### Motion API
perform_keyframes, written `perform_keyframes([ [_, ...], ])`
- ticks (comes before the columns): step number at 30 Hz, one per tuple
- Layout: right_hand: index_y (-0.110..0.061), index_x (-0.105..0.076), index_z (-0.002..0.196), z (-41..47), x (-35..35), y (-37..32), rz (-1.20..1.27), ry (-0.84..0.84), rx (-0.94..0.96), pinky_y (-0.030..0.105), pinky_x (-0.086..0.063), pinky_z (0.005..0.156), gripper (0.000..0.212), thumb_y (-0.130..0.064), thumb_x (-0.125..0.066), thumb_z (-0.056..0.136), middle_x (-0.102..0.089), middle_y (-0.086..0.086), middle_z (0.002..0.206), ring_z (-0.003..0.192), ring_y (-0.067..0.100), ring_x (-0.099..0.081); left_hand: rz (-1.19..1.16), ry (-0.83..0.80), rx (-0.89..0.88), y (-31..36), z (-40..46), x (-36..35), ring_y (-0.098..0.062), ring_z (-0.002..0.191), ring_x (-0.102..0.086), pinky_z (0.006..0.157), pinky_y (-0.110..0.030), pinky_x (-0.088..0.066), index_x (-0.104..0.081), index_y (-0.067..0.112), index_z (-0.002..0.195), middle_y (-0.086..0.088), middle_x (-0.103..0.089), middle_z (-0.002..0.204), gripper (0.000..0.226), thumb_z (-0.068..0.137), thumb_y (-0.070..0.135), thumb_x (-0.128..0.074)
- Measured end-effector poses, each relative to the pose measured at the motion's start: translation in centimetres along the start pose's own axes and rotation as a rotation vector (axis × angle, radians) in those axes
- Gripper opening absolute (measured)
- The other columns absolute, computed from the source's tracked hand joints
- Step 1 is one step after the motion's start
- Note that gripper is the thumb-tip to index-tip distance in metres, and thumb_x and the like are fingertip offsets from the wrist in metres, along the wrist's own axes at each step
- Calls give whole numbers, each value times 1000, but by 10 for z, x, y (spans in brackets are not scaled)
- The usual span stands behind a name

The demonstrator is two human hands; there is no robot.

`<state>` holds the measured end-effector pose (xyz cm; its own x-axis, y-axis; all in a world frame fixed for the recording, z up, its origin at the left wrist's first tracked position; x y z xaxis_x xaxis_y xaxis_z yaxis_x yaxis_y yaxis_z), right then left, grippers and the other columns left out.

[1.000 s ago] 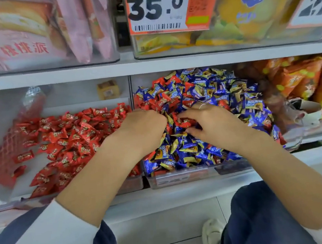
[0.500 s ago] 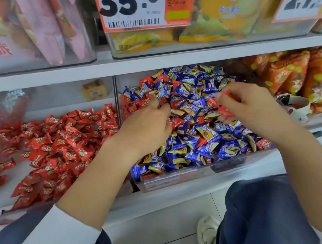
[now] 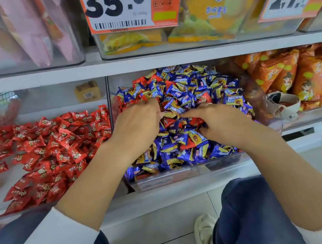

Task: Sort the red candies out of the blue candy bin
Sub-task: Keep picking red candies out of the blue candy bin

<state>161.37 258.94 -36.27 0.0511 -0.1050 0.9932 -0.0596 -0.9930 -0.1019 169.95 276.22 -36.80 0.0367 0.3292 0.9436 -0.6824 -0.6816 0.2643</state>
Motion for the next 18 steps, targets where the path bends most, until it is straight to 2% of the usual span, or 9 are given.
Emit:
perform_keyframes([
  [3,-39,-52,125,4,-4,-2,1,53,-3,30,-47,69,40,-27,-60,88,-61,-2,111,97,21,-58,-124,5,21,3,1,-1,-15,71,-55,61,-26,-36,-52,14,101,2,-58,88,15,98,28,-47],
  [5,-36,-58,117,8,-7,-3,41,108,-7,34,-51,72,29,-28,-59,89,-64,-2,108,96,22,-60,-200,-1,8,7,1,-3,-9,69,-49,57,-20,-28,-55,16,101,7,-49,84,13,96,28,-51],
  [7,-32,-62,114,11,-9,-4,96,156,-13,36,-52,74,23,-28,-57,92,-66,1,106,94,24,-61,-208,-30,-17,11,1,-5,-11,76,-50,62,-19,-30,-59,21,106,8,-46,90,14,94,27,-53],
  [9,-27,-64,114,13,-6,-3,148,225,-9,33,-50,73,22,-28,-55,93,-68,3,102,90,24,-62,-142,-79,-42,12,1,-7,-16,88,-57,67,-26,-40,-61,27,113,4,-50,108,21,95,25,-52],
  [12,-19,-63,115,11,3,-1,235,351,-46,31,-43,64,24,-28,-52,96,-66,4,88,79,25,-60,36,-124,-79,12,1,-12,-19,92,-61,63,-32,-50,-51,31,131,5,-44,132,39,95,16,-50],
  [14,-15,-60,115,9,6,1,243,392,-100,29,-33,58,27,-30,-47,98,-59,3,75,66,24,-53,117,-151,-90,12,2,-16,-22,88,-62,56,-31,-45,-49,31,132,5,-41,136,44,93,12,-53],
  [18,-9,-53,103,7,7,2,249,370,-190,33,-30,54,27,-32,-38,101,-46,-2,59,59,25,-48,161,-156,-46,7,3,-18,-19,74,-57,51,-29,-34,-52,27,121,0,-38,138,32,92,15,-57],
])
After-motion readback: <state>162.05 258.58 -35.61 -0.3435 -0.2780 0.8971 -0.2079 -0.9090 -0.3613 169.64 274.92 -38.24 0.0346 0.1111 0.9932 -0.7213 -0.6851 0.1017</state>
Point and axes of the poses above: each hand's wrist, its own z-axis towards the middle knuckle, its own x-axis out of the back of the hand, y = z × x, the point moved 1 cm from there along z, towards the middle knuckle
